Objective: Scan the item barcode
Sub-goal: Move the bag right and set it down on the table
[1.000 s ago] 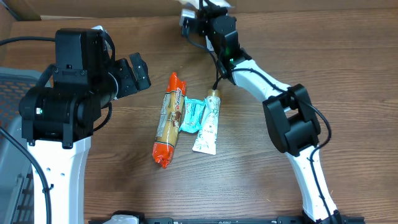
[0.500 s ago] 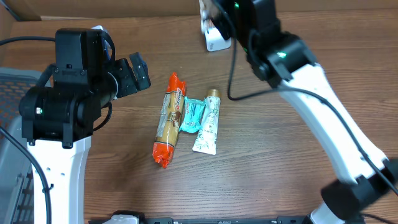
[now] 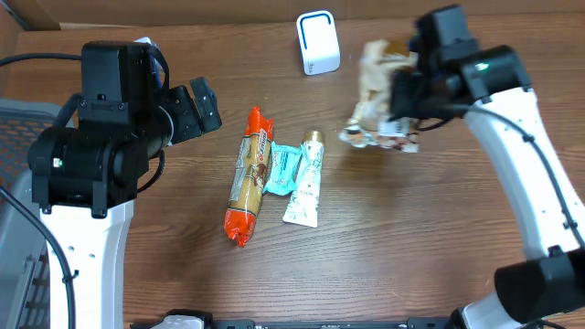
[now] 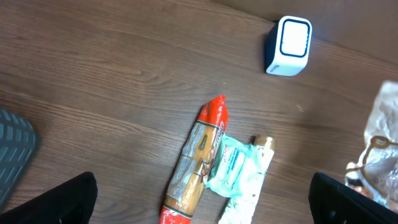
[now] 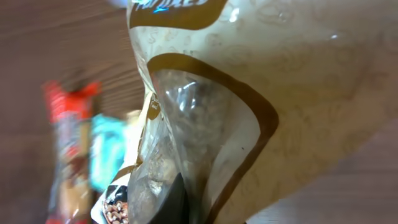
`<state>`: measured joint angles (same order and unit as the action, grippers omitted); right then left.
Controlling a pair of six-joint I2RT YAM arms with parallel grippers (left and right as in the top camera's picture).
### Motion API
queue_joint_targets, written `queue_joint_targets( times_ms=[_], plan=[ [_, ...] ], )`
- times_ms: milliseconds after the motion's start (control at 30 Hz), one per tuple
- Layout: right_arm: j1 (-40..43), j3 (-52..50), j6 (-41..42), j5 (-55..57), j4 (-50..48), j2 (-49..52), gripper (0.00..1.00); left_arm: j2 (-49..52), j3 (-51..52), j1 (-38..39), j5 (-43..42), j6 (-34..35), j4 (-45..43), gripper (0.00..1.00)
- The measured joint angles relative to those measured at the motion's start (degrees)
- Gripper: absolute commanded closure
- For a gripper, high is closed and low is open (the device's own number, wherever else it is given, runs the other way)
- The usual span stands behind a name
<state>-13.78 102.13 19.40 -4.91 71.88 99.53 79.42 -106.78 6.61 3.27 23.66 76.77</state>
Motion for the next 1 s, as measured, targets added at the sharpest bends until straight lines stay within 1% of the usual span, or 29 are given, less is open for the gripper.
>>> queue_joint_targets(
  times_ms=[233,400,500,533,600,633,700,833,867,900,967,1000],
  plan=[
    [15.54,-17.03,1.29,-1.11,-11.89,0.02,0.96,0.00,0.00,0.00,0.00,0.00,-0.02,0.00],
    [23.69,-27.43,1.60,-1.05,-20.09,0.07,0.96,0.00,-0.02,0.00,0.00,0.00,-0.02,0.01],
    [26.86,-32.00,1.60,-0.92,-23.63,0.07,0.96,0.00,-0.02,0.00,0.00,0.00,-0.02,0.00],
    [27.63,-33.33,1.60,-0.85,-24.30,0.09,0.88,0.00,-0.02,0.00,0.00,0.00,-0.02,0.00],
    [28.37,-34.84,1.25,-0.85,-24.17,0.09,0.59,0.00,-0.02,0.00,0.00,0.00,-0.02,0.00],
    [28.37,-35.04,1.49,-0.83,-23.39,0.09,0.53,0.00,-0.02,-0.02,0.00,0.00,-0.02,0.00],
    [28.30,-35.01,0.81,-0.90,-21.66,0.09,0.48,0.00,-0.02,0.00,0.00,0.00,-0.02,0.01],
    [27.98,-33.00,-0.57,-0.90,-14.43,0.09,0.42,0.00,-0.02,0.00,0.00,0.00,-0.02,0.00],
    [27.89,-31.43,-0.92,-1.07,-12.02,0.07,0.24,0.00,-0.02,0.00,0.00,0.00,-0.02,0.00],
    [27.76,-29.20,-1.51,-1.40,-9.60,0.07,0.18,0.00,-0.02,-0.02,0.00,0.00,-0.04,0.00],
    [27.19,-23.78,-2.93,-2.47,-4.90,0.07,0.11,0.00,-0.02,0.00,0.00,0.00,-0.04,0.00],
    [26.34,-20.15,-3.50,-3.43,-3.37,-0.13,0.11,0.00,-0.04,0.00,0.00,0.00,-0.02,0.00]
  ],
)
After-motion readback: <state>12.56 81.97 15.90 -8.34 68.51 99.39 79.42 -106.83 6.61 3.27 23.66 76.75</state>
